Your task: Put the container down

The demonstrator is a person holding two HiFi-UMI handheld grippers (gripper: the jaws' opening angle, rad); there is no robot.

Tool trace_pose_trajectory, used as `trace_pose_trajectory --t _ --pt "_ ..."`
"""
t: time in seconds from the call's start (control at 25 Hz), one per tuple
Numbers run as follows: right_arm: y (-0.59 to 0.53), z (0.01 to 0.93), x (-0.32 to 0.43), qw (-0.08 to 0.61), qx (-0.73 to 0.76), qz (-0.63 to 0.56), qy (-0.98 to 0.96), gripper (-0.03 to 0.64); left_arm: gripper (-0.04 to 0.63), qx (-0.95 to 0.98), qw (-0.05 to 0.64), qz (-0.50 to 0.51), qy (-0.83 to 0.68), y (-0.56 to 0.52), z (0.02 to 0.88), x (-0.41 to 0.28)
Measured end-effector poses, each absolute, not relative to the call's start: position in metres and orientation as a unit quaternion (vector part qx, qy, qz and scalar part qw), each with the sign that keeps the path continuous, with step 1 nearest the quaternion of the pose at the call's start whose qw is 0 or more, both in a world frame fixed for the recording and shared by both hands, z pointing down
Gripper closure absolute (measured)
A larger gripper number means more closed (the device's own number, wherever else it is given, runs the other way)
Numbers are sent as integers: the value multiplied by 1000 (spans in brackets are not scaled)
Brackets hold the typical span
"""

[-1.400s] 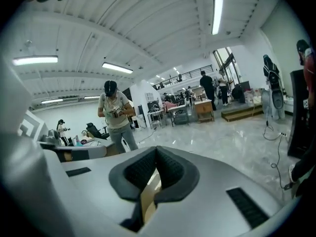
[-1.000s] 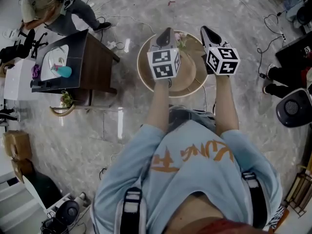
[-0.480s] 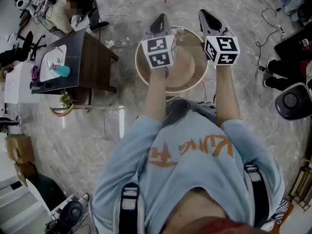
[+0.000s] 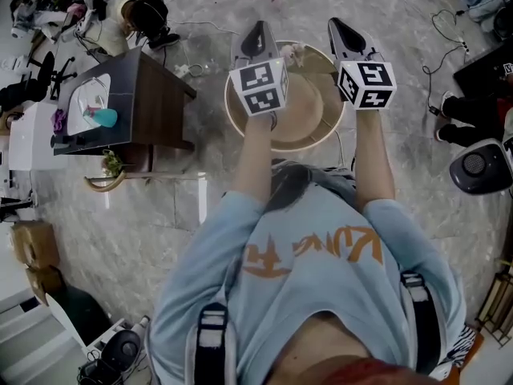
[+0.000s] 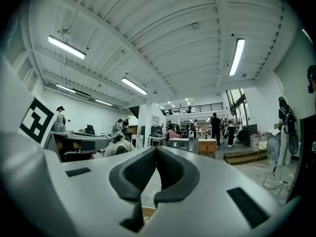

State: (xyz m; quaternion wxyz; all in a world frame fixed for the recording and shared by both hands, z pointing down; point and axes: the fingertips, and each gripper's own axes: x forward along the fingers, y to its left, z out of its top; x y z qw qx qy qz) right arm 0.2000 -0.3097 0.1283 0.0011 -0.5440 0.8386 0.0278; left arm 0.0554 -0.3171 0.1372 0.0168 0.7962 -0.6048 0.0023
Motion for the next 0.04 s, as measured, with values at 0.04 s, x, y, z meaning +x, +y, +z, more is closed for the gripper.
trace_pose_trajectory --t 0.04 --pt "-308 131 198 0 -543 25 839 606 571 796 19 4 -606 -315 141 53"
